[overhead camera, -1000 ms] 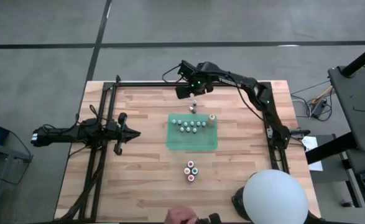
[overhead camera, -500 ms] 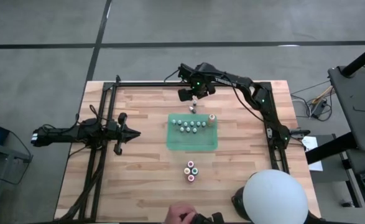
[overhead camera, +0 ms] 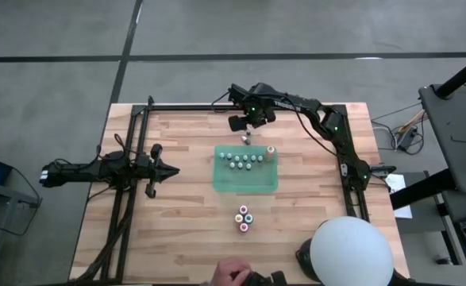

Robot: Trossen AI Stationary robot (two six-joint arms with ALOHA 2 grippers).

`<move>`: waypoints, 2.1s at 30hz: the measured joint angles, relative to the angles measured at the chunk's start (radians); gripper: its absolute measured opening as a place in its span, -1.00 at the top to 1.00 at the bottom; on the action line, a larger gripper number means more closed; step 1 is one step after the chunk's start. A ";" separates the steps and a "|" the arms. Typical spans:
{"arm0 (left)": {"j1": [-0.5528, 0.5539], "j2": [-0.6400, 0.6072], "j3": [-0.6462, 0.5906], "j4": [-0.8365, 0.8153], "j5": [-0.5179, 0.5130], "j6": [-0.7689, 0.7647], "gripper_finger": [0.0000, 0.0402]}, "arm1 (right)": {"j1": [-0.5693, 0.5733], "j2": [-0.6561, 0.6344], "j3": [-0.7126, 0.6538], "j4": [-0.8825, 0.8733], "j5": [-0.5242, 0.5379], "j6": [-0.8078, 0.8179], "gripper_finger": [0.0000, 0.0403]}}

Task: Pick & Place food coloring
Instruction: Put the small violet food coloring bottle into the green container

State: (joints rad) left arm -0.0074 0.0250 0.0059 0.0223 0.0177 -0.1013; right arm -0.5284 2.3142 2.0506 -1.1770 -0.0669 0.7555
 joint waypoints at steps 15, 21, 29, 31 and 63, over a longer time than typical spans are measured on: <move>0.000 0.000 0.000 0.000 0.000 0.000 1.00 | -0.020 0.000 -0.061 0.053 0.017 0.001 -0.02; 0.001 0.000 0.000 0.000 0.000 0.000 1.00 | -0.020 0.000 -0.072 0.070 0.017 0.002 -0.02; 0.001 0.000 0.000 0.000 0.000 0.000 1.00 | -0.022 0.000 -0.086 0.099 0.014 0.004 -0.02; 0.001 0.000 0.000 0.000 0.000 0.000 1.00 | -0.022 0.000 -0.087 0.113 0.008 0.005 -0.02; 0.000 0.000 0.000 0.000 0.000 0.000 1.00 | -0.023 -0.002 -0.125 0.164 -0.046 0.004 0.49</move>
State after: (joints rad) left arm -0.0074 0.0254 0.0059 0.0223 0.0177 -0.1015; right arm -0.5510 2.3127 1.9255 -1.0128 -0.1127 0.7593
